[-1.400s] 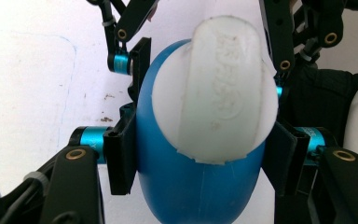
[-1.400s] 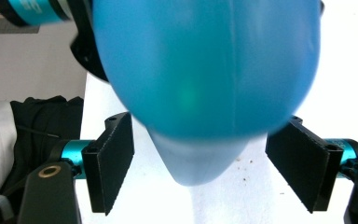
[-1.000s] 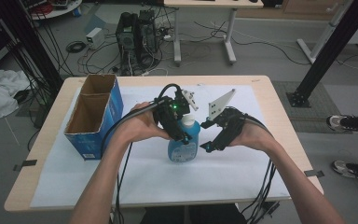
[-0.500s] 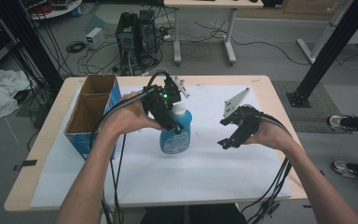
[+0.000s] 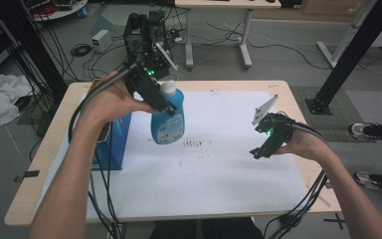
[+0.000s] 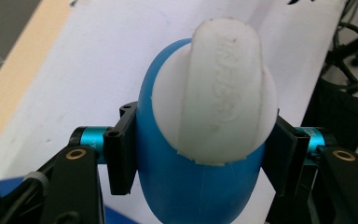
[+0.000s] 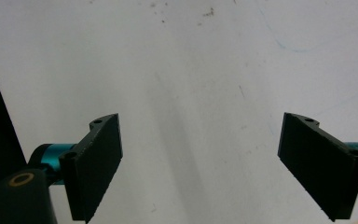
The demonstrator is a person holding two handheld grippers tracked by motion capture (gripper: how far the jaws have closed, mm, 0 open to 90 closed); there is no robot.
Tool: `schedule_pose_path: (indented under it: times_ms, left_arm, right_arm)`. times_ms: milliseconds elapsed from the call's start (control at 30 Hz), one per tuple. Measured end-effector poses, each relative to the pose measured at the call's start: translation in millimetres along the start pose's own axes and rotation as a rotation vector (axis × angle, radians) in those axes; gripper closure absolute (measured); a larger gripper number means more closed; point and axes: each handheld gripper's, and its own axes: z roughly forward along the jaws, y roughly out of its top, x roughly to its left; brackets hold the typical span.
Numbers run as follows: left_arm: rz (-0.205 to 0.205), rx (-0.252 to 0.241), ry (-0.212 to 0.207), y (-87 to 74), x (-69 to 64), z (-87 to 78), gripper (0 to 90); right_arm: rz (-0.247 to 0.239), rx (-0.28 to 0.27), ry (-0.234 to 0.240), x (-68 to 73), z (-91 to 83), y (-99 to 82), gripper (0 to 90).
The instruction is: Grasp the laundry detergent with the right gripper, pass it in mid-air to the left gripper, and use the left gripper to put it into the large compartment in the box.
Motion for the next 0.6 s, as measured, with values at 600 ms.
schedule_pose_path:
  times_ms: [600]
  left_arm:
    - [-0.34, -0.053, 0.216, -39.2, 63.7, -90.9, 38.2]
  right_arm:
    - [0.093, 0.036, -0.027, -3.7, -7.5, -21.1, 13.0]
